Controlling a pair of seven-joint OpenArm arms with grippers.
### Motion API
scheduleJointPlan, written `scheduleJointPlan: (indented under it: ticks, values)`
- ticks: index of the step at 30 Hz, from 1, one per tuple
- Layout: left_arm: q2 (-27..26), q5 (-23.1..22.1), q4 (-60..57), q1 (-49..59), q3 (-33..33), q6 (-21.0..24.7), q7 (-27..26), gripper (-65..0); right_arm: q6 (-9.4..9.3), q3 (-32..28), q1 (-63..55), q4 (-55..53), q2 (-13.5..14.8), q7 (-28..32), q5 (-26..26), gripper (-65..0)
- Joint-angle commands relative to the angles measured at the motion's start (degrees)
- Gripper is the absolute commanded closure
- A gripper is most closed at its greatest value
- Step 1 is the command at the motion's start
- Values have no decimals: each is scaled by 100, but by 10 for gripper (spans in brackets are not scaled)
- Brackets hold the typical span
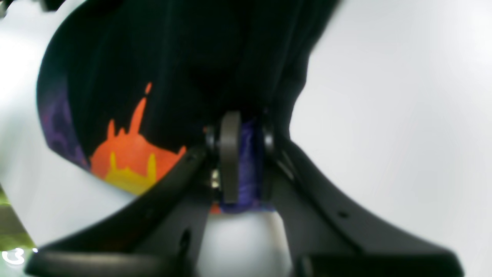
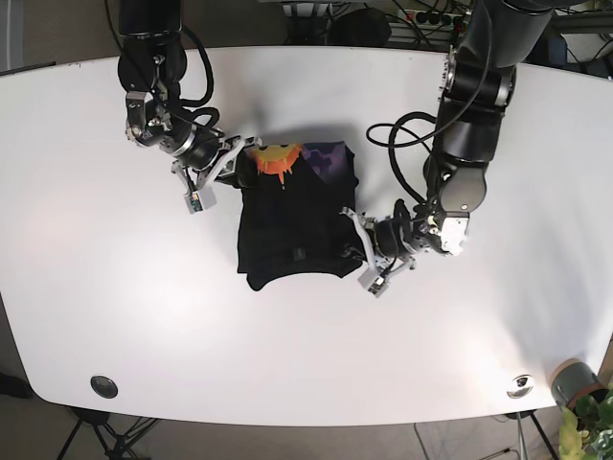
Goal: Fold the T-shirt properly
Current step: 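Carry the bundle with the left gripper toward the table edge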
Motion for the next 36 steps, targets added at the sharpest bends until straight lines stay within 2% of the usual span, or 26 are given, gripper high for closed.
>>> scheduleJointPlan:
  ticks: [1,7,10,13,16,21,25,30,34,36]
  values:
    - [-201,-30,90,-255,-28,24,-62,-49,35,-53,26,174,-37,-204,-42,-65]
    - [-579,-38,907,-203,-46,24,-53,-58,35,-44,-115,781,60,-336,-16,-65]
    - [-614,-30,1452,87,-46,165,-53,-151,35,-44,-123,1036,174,-415,2,-65]
    - [-614,-30,2156,386,-46,771,-53,-250,35,-35,-158,1291,183,-415,2,-65]
    - [-597,-21,2771,703,-10,1536,-89,-310,35,-35,-150,1423,183,-415,2,-65]
    - [-210,-21,3492,1107,51,2556,-133,-354,35,185,-158,1511,174,-485,2,-65]
    - [168,-12,3896,1512,95,3567,-467,-379,79,422,-132,1511,157,-722,2,-65]
    - [405,94,3940,1687,579,4130,-801,-406,79,589,-18,1502,166,-740,2,-65]
    - [537,744,3844,1898,1185,4587,-1117,-408,79,888,-18,1493,174,-740,2,-65]
    - [678,981,3712,1951,1352,4666,-1275,-408,79,1037,-9,1484,174,-749,2,-65]
